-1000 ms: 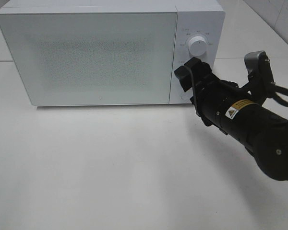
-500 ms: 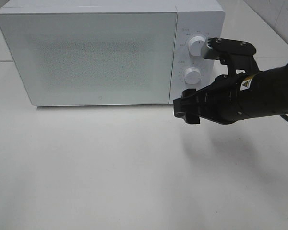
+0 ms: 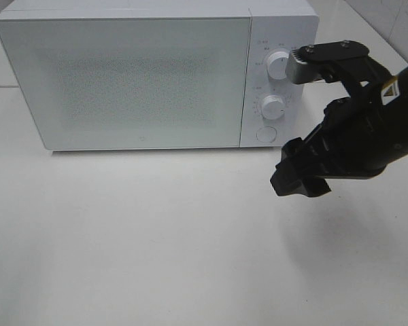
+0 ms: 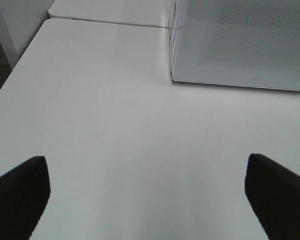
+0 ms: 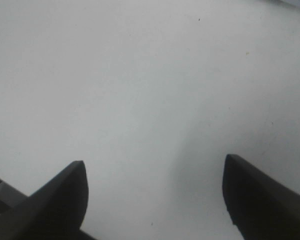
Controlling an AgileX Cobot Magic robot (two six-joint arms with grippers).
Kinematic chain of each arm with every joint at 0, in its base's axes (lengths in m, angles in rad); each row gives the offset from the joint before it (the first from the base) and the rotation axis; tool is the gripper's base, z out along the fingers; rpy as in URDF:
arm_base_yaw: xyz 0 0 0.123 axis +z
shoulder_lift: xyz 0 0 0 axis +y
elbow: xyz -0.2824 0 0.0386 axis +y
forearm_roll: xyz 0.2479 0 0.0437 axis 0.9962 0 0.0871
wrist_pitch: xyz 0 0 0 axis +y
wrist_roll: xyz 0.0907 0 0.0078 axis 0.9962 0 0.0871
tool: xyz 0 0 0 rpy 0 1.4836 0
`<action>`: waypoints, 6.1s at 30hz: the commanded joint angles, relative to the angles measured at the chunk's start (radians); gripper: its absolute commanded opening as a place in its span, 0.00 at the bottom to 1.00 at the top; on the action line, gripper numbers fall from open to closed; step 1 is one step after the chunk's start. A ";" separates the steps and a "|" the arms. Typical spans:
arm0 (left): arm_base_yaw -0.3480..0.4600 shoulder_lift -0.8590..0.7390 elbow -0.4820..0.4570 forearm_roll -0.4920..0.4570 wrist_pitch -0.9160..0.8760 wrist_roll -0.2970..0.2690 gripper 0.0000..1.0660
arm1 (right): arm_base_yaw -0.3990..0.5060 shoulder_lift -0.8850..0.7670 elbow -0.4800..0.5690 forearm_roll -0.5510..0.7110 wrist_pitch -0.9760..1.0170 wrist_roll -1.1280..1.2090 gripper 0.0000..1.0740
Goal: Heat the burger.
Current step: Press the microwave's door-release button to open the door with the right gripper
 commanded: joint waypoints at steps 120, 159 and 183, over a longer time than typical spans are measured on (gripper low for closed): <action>0.003 -0.004 0.001 -0.004 0.002 0.003 0.92 | -0.402 -0.483 0.249 0.041 -0.336 0.026 0.69; 0.003 -0.004 0.001 -0.004 0.002 0.003 0.92 | -0.030 0.267 0.531 0.385 -1.705 -0.115 0.69; 0.003 -0.004 0.001 -0.004 0.002 0.003 0.92 | 0.241 0.401 0.356 0.573 -1.690 -0.092 0.69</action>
